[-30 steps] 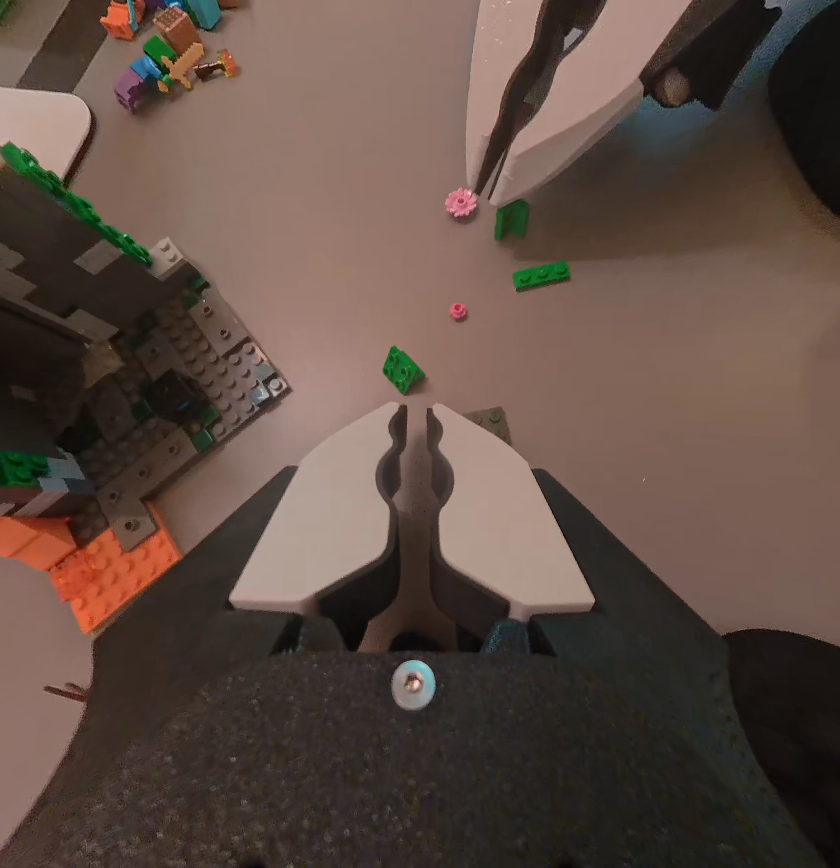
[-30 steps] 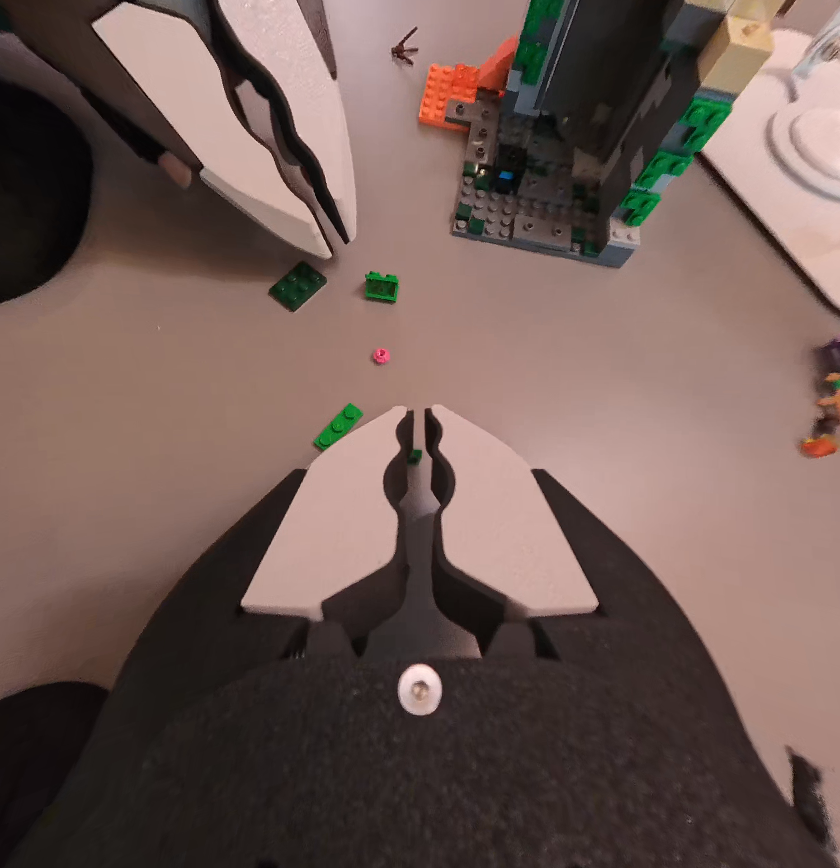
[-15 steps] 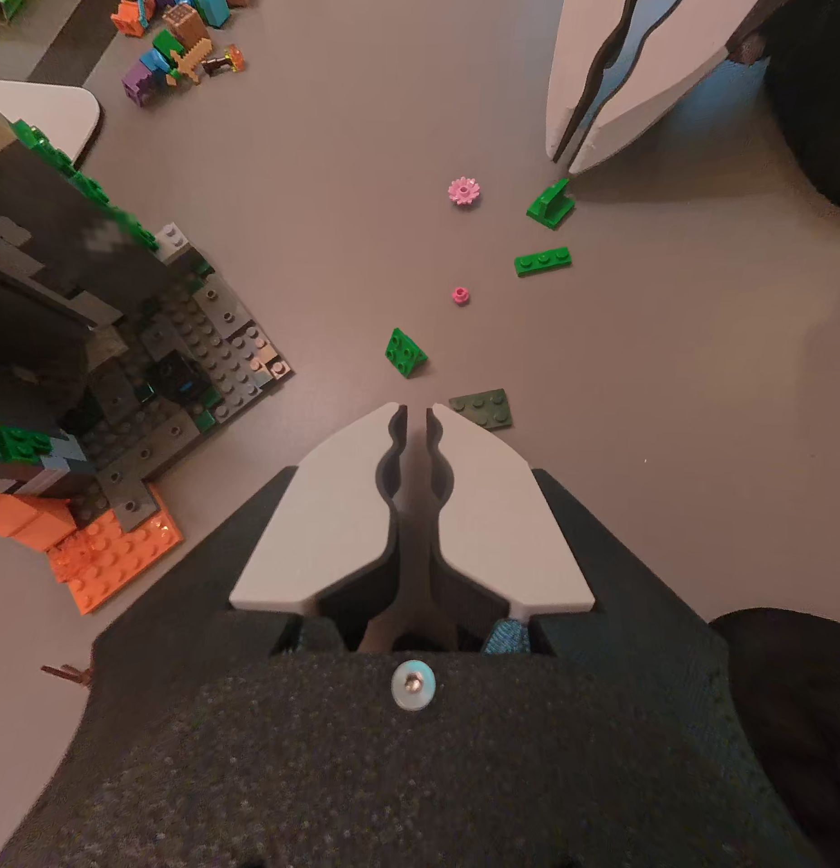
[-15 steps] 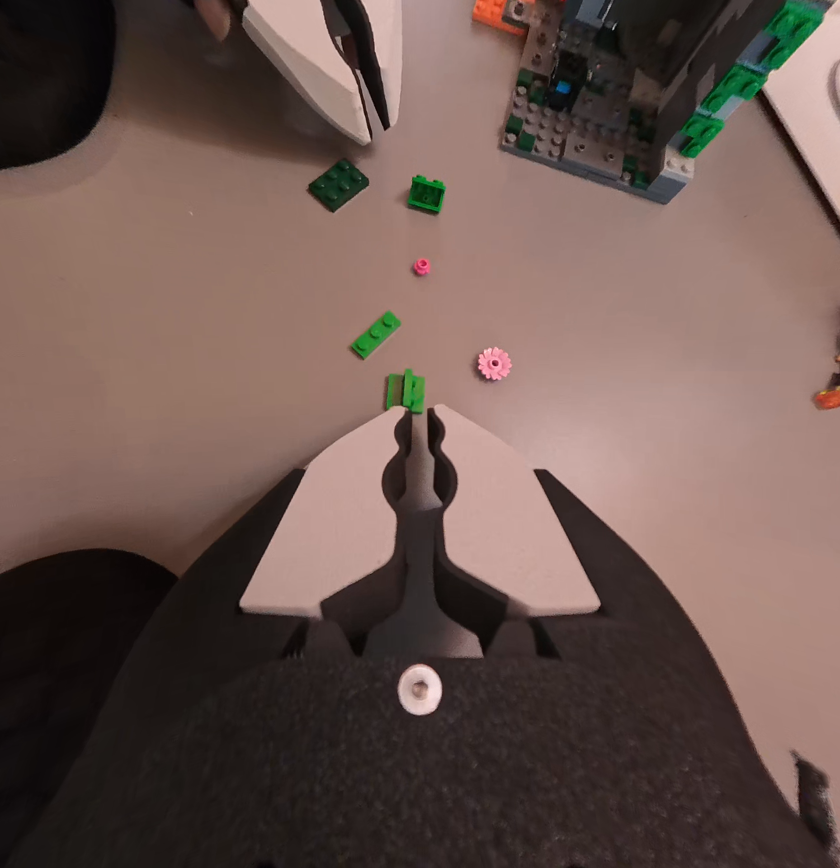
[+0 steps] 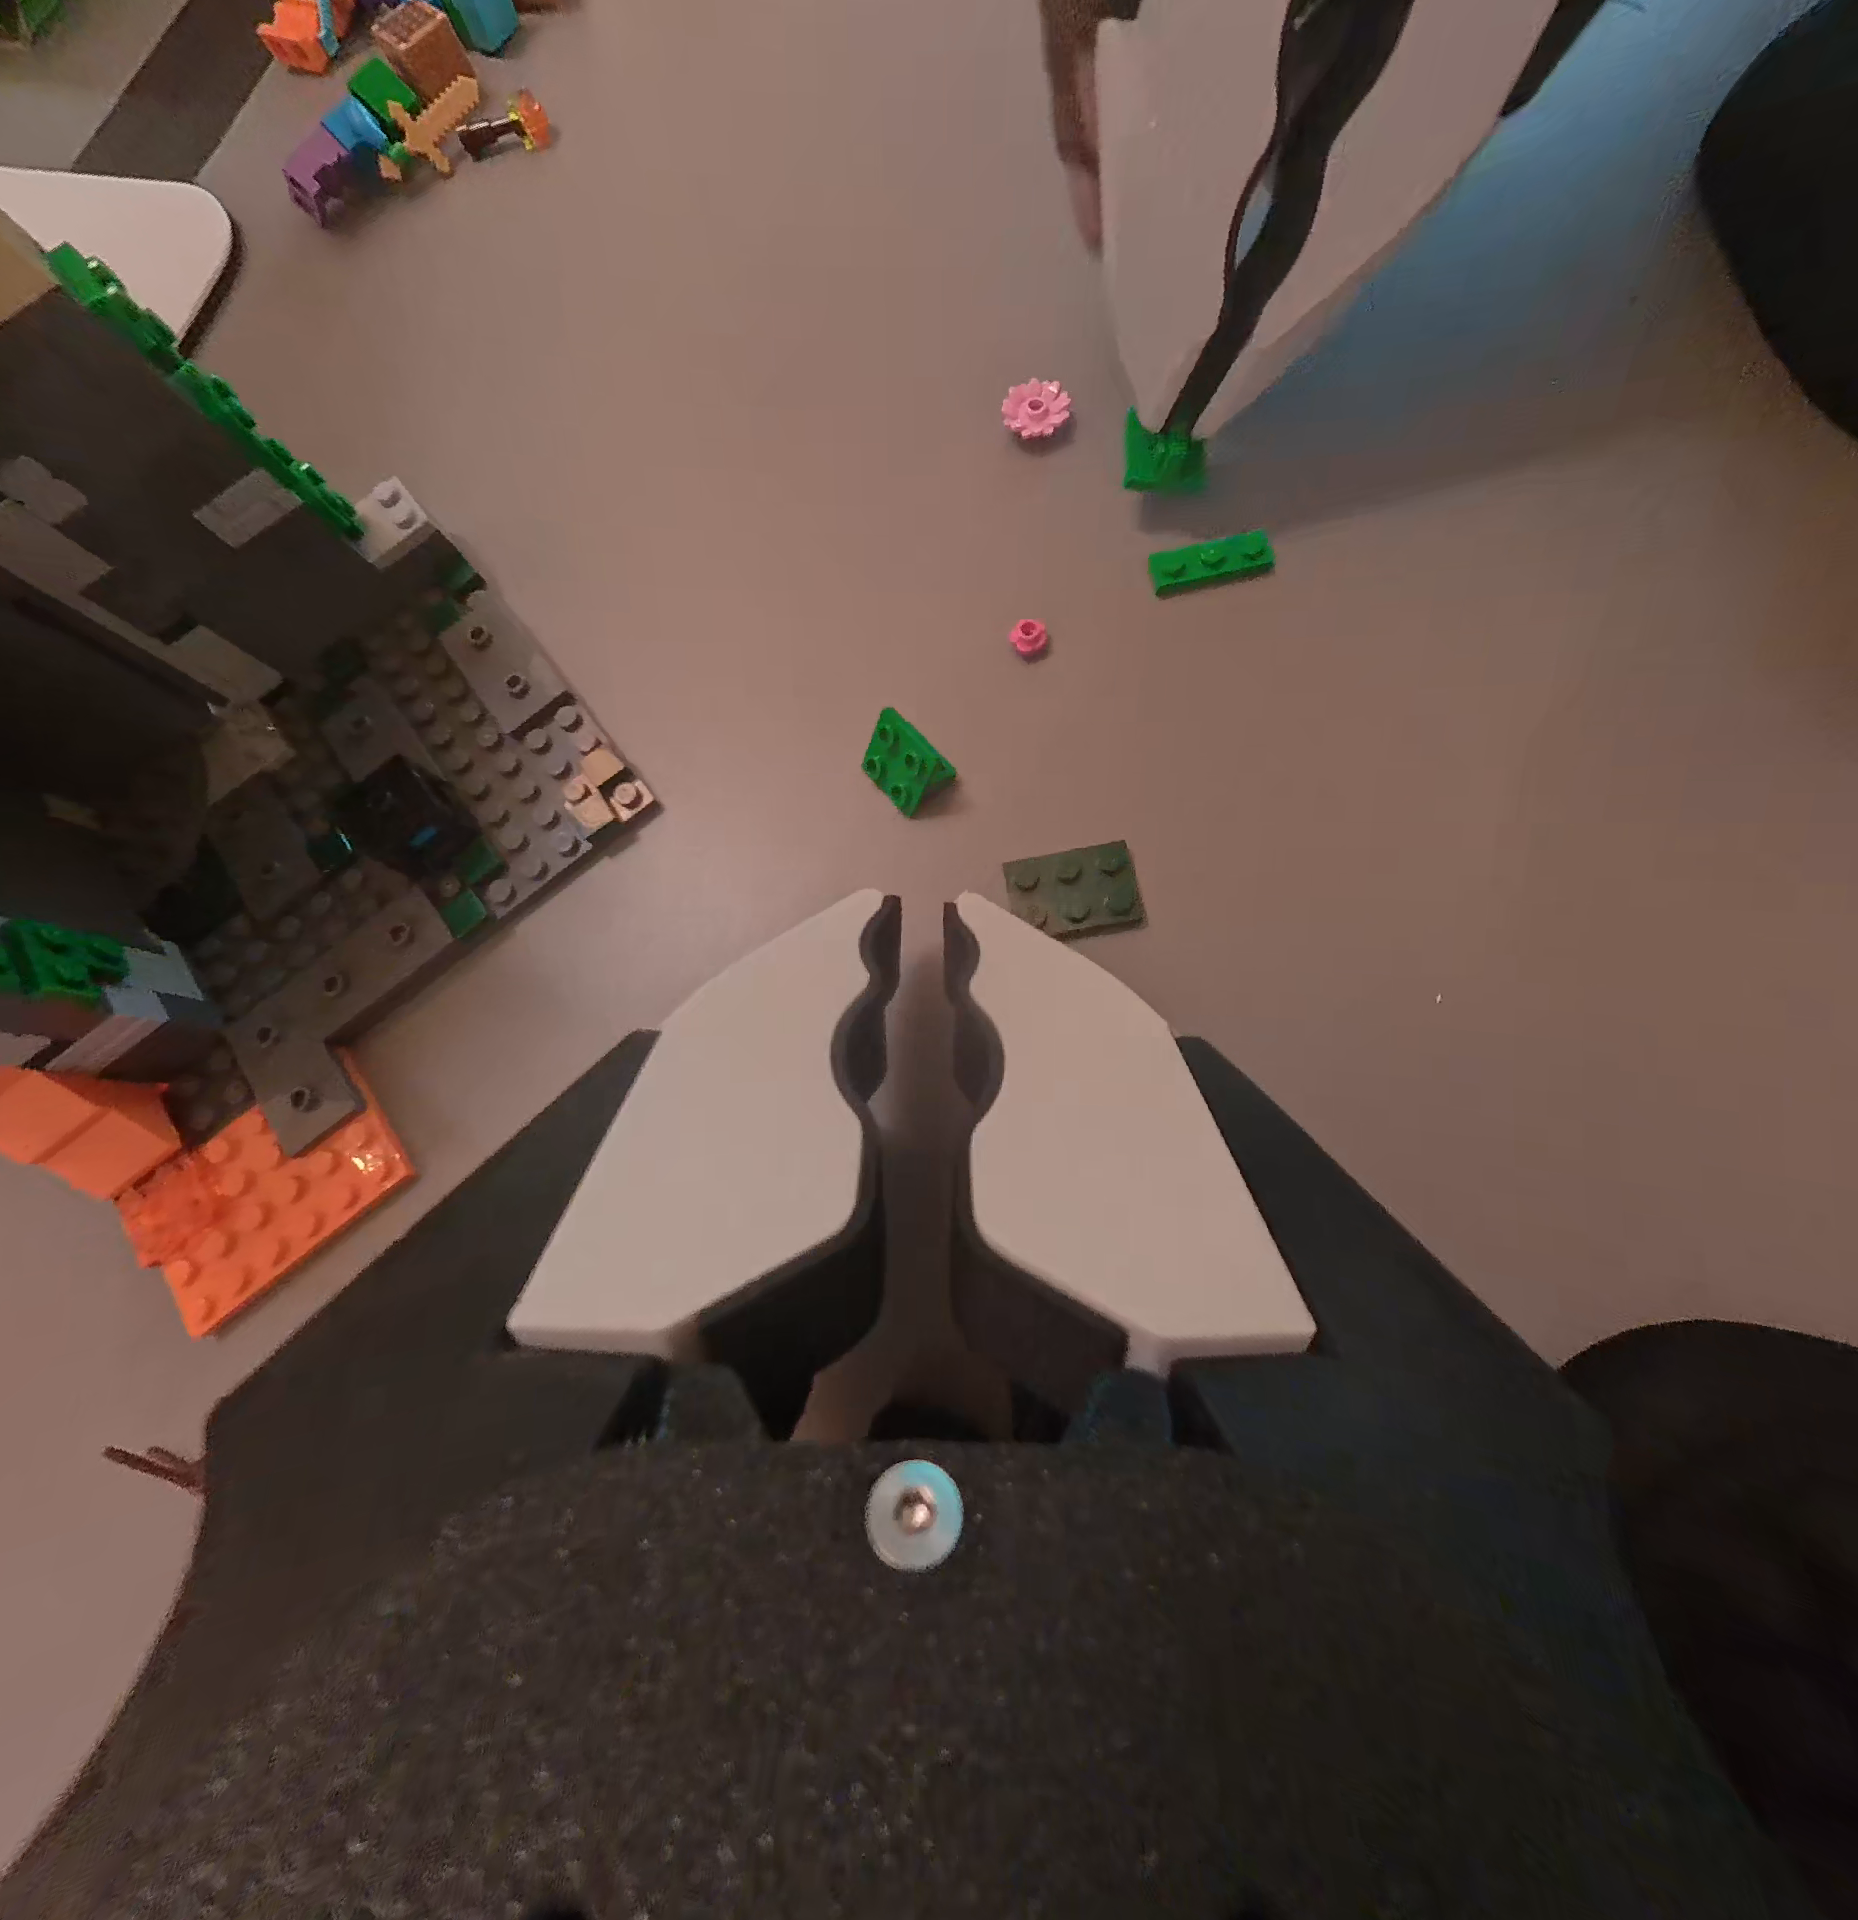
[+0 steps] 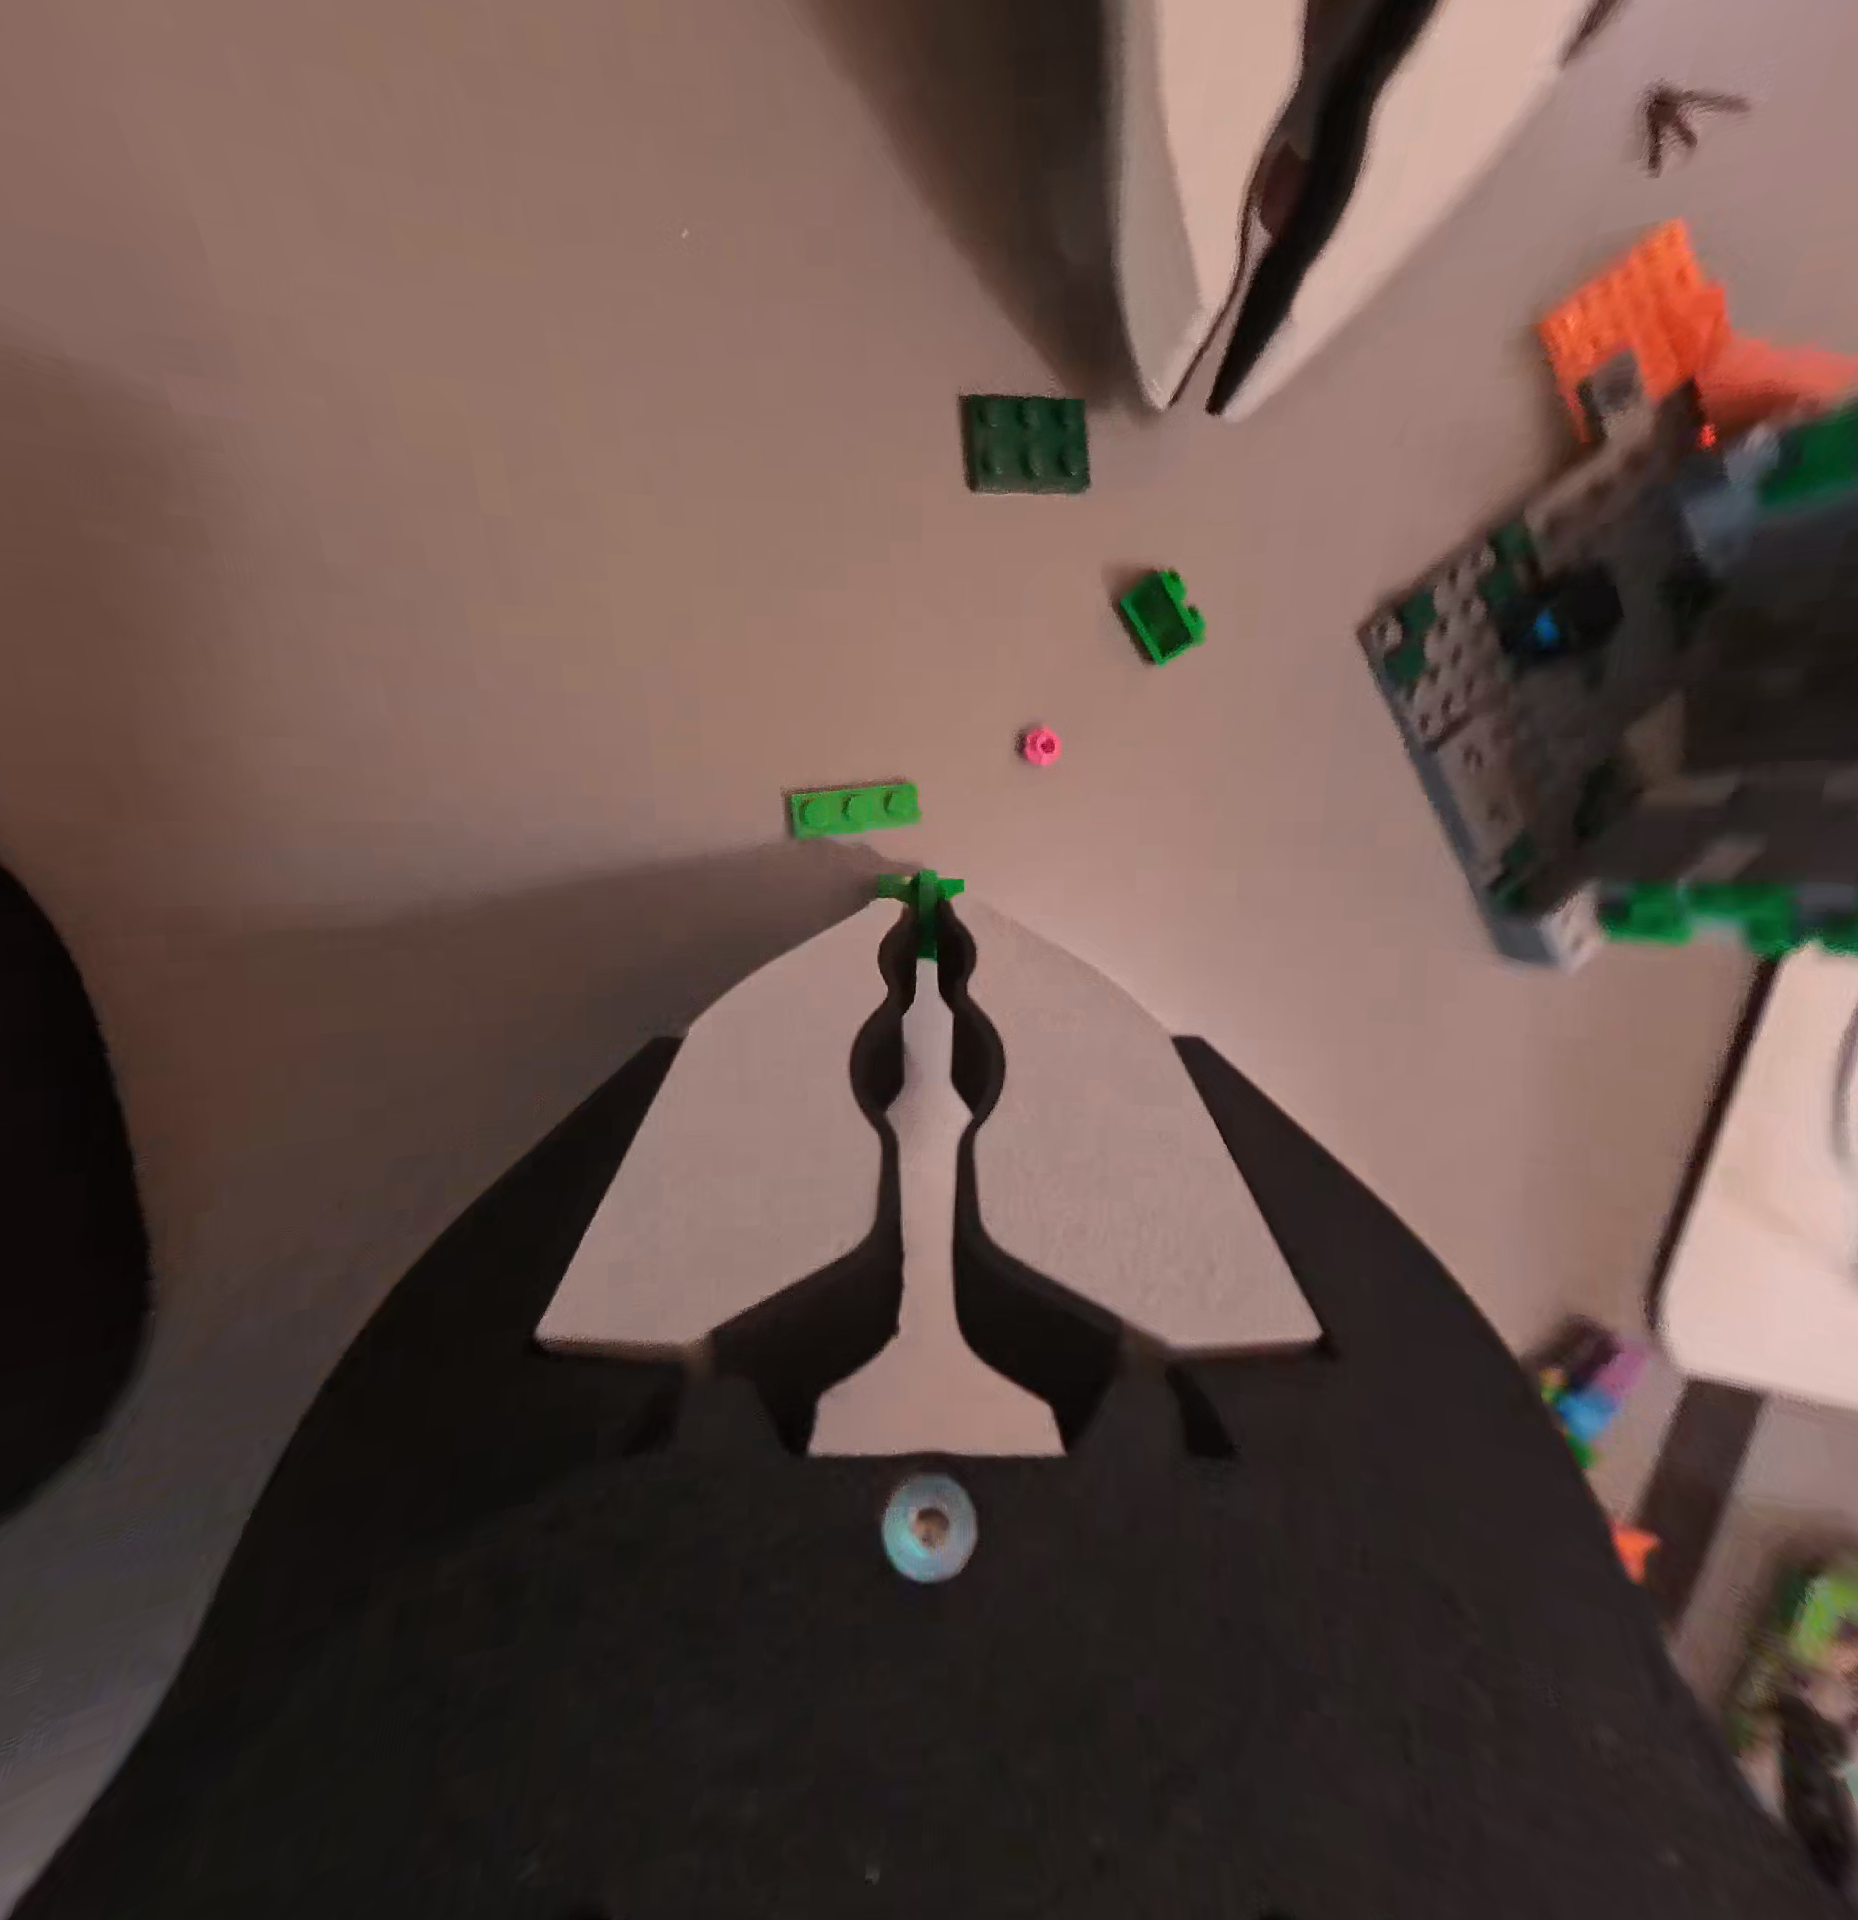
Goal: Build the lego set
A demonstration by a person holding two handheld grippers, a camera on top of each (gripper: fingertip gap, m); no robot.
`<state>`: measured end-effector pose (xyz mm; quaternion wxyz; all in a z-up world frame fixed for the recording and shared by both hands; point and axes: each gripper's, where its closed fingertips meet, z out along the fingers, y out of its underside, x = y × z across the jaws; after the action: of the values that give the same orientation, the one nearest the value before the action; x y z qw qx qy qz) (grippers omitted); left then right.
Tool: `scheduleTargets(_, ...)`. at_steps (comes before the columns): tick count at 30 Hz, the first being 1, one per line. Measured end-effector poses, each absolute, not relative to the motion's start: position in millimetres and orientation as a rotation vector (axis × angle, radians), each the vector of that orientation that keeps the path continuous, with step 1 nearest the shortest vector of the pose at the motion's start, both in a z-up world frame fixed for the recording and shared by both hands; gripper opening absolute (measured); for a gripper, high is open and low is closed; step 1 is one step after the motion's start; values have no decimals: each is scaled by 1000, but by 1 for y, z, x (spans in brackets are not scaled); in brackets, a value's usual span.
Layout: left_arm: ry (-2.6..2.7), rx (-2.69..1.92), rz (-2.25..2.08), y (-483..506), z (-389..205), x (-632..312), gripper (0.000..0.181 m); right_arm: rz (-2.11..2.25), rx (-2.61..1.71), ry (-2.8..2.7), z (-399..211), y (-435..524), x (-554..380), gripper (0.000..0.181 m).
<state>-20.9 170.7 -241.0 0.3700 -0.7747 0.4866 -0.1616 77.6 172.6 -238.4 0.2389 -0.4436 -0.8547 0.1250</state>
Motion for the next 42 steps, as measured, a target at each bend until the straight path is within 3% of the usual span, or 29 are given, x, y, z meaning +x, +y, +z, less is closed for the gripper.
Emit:
scheduleTargets(7,1228,-1998,-429,171,-243,-25,7,303,-864,-2618,-240,186,52,3)
scheduleTargets(12,1245,-1996,-439,169,-246,-22,7,285,-842,-2688,-243,200,45,6)
scheduleTargets(22,1240,-1972,-472,166,-244,-16,6,369,-1322,-2433,-233,206,49,20)
scheduleTargets(31,1132,-1917,-448,173,-225,-18,6,610,-1819,-1933,-224,190,56,21)
scheduleTargets(42,989,-1880,-373,175,-219,-32,5,584,-2137,-1577,-230,180,59,25)
